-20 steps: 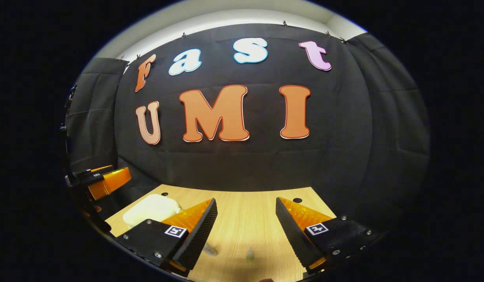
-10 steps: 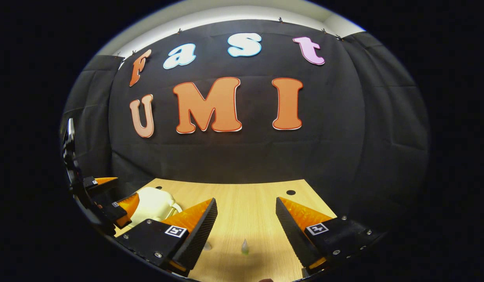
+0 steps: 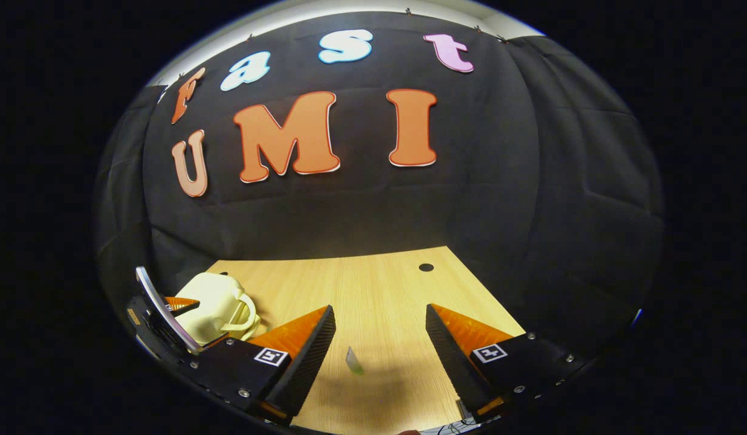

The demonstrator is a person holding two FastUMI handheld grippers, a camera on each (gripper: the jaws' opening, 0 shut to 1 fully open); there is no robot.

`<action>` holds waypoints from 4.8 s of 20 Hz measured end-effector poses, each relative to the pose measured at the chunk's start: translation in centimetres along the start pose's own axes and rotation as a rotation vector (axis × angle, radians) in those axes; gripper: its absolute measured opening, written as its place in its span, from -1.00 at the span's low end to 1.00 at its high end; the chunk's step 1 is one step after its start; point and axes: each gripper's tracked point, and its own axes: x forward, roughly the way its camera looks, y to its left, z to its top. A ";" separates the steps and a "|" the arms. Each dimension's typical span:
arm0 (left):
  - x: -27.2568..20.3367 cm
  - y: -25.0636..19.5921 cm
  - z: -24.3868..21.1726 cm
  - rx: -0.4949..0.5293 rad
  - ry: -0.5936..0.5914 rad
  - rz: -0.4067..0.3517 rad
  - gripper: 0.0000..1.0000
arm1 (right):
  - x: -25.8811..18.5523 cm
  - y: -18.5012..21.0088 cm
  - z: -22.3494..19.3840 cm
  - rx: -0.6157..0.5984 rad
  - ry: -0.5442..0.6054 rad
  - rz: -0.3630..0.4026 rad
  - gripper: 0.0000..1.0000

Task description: First open the suitcase, pack the skin care products into it, and then close the suitcase.

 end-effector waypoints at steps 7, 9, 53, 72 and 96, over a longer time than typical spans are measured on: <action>4.6 -0.9 -2.7 0.140 0.116 0.005 0.95 | 0.5 -2.9 -1.7 0.038 0.056 -0.064 0.90; 5.8 -1.1 -3.4 0.160 0.153 0.000 0.95 | 0.6 -3.6 -1.9 0.041 0.064 -0.079 0.90; 2.1 28.9 -21.1 -1.111 0.127 -0.168 -0.87 | 0.2 21.1 4.8 0.043 -0.033 0.090 0.90; 10.2 20.2 -43.6 -1.164 0.515 -0.120 -0.85 | -0.3 22.6 3.7 -0.018 0.019 0.028 0.91; 1.5 27.8 -8.1 -0.956 -0.098 0.238 0.96 | 1.5 12.4 3.4 -0.102 -0.049 -0.001 0.91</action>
